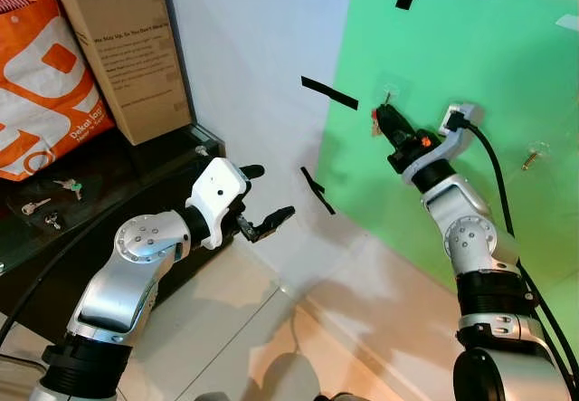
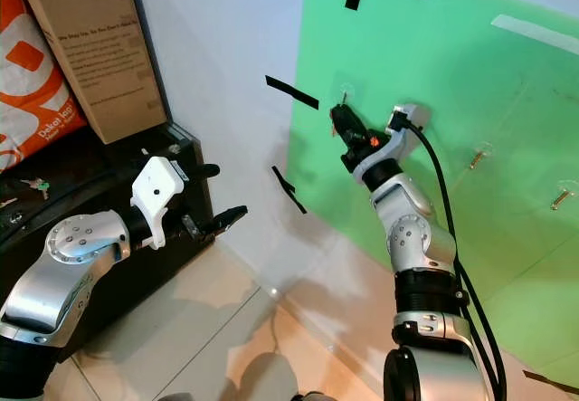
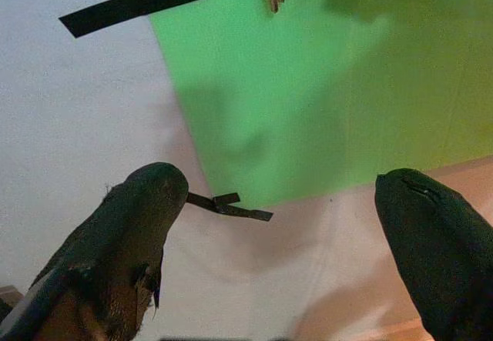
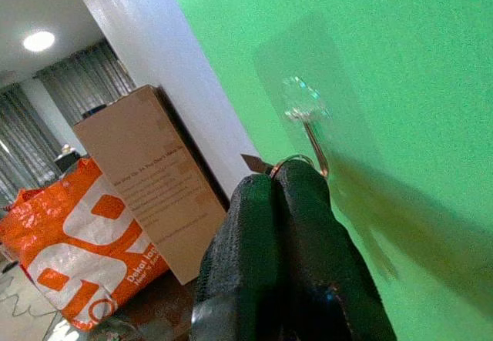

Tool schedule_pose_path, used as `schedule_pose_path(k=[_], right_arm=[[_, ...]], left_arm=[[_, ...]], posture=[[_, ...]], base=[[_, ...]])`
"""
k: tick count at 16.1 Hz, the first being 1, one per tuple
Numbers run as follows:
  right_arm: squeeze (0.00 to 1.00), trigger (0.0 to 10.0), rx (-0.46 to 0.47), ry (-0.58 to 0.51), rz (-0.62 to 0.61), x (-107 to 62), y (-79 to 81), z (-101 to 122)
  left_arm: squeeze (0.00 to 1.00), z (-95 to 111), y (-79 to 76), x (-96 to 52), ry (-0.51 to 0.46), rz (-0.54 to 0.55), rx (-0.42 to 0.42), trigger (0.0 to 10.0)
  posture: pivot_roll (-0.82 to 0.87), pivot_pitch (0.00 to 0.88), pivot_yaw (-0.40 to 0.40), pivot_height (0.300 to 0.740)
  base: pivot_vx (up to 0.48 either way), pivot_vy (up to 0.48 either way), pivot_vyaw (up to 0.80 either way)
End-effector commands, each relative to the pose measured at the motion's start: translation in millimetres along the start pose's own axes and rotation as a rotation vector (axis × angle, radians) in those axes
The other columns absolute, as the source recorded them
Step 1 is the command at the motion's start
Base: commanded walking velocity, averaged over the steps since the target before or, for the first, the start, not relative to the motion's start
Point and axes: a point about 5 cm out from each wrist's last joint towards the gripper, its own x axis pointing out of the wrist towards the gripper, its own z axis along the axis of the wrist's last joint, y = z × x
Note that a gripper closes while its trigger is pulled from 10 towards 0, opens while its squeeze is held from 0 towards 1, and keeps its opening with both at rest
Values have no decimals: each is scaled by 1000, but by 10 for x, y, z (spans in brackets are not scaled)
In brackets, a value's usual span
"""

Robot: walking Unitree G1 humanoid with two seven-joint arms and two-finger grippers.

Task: Hang keys on a hook

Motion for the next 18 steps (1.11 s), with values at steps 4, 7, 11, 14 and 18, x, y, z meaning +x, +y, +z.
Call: schedule_pose_path(k=[4, 7, 11, 14, 18], right_arm=[[0, 10000, 27, 8, -38, -116, -83, -54], [0, 10000, 33, 23, -48, -137, -94, -111], [0, 10000, 31, 45, -44, -135, -71, -175], [0, 10000, -15, 89, -45, -113, -26, -220], [1000, 10000, -310, 164, -187, -296, -51, -324]], left_arm=[[0, 29, 4, 19, 0, -14, 8, 10000], [0, 29, 6, 22, 0, -13, 8, 10000], [0, 31, 8, 29, -2, -11, 9, 10000], [0, 35, 4, 38, -7, -7, 11, 10000], [0, -2, -37, 40, -31, 31, -35, 10000]], posture=[[30, 0, -15, 740], [30, 0, -16, 740], [30, 0, -18, 740], [27, 0, -22, 740], [28, 0, -58, 740]], base=[[0, 0, 0], [0, 0, 0], [0, 0, 0], [0, 0, 0], [0, 0, 0]])
